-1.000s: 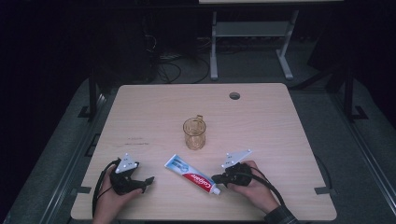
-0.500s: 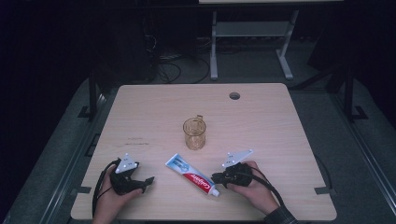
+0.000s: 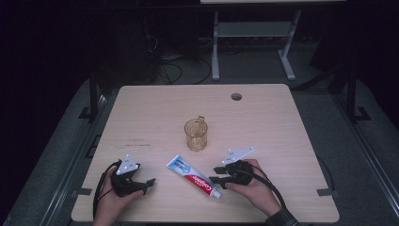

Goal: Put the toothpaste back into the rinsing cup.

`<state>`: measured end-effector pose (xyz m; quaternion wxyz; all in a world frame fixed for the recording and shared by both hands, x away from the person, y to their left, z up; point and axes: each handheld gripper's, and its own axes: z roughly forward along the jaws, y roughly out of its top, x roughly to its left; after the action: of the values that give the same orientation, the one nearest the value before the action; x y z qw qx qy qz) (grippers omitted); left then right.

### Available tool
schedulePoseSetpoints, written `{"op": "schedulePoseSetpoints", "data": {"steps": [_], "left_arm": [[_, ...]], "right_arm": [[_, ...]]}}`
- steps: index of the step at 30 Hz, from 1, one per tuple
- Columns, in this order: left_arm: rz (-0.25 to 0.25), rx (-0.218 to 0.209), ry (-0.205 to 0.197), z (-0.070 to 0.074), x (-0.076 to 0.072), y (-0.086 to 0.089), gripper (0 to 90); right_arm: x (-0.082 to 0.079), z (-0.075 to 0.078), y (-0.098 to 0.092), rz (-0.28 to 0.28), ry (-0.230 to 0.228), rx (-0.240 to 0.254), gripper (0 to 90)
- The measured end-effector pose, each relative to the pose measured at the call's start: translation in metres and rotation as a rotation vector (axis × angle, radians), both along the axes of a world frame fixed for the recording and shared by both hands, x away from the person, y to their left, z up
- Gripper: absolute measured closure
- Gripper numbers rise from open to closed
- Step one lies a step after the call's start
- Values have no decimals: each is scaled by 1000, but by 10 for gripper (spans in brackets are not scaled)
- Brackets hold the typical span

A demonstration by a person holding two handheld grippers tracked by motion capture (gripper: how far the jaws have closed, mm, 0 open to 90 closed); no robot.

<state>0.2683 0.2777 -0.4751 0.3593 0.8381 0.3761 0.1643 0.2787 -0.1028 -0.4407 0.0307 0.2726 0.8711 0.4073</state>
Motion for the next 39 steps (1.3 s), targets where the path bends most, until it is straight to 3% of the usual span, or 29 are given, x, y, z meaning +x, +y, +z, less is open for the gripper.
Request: {"op": "schedulePoseSetpoints", "data": {"steps": [22, 39], "left_arm": [[-3, -1, 1, 0, 0, 0, 130], [-8, -1, 2, 0, 0, -1, 130]], "right_arm": [[7, 12, 34, 36, -9, 17, 505], [18, 11, 61, 39, -1, -9, 492]]}}
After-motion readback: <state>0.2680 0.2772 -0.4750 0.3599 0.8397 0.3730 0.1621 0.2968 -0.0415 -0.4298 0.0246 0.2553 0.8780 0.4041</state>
